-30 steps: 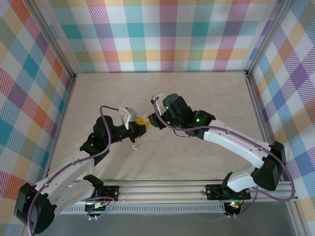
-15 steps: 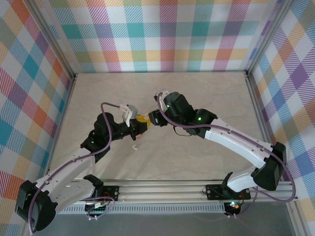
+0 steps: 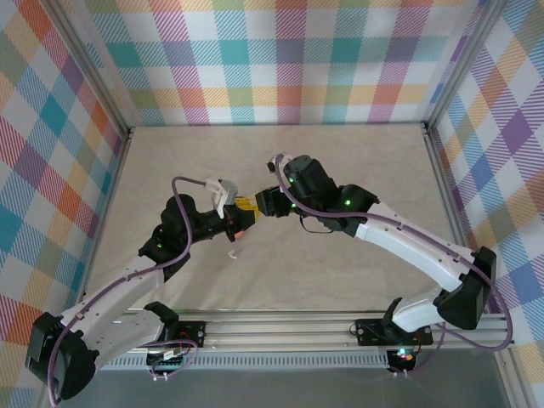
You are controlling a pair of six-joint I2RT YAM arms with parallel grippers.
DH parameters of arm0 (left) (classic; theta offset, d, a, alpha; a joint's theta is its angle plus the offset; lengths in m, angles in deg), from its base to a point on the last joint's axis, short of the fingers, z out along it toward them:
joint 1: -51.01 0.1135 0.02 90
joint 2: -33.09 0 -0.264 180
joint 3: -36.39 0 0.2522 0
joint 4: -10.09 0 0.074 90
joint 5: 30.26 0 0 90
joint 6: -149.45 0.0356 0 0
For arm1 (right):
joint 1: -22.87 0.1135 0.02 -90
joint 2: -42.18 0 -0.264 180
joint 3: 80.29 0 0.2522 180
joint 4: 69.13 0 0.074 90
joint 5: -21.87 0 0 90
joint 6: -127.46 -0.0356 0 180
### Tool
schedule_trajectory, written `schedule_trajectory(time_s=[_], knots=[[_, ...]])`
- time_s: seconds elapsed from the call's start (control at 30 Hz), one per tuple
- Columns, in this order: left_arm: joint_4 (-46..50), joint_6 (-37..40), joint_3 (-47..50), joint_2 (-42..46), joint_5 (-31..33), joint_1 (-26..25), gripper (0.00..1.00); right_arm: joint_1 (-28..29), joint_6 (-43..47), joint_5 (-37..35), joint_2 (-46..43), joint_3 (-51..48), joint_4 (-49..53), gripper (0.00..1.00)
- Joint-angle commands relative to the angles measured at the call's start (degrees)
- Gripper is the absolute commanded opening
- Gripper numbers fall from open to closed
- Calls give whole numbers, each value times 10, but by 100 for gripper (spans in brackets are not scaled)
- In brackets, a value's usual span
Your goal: Insert the wireless bluetooth earbuds into the charging case
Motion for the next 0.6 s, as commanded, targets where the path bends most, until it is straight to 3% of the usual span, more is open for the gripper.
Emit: schedule_trajectory(time_s=[0.0,0.57], knots=[[-55,-11,-23,15,2,-5,0,6,-18,35,0,18,38,50],[-86,-18,3,10,-10,-5,0,-8,-54,87,-12,48,56,59]])
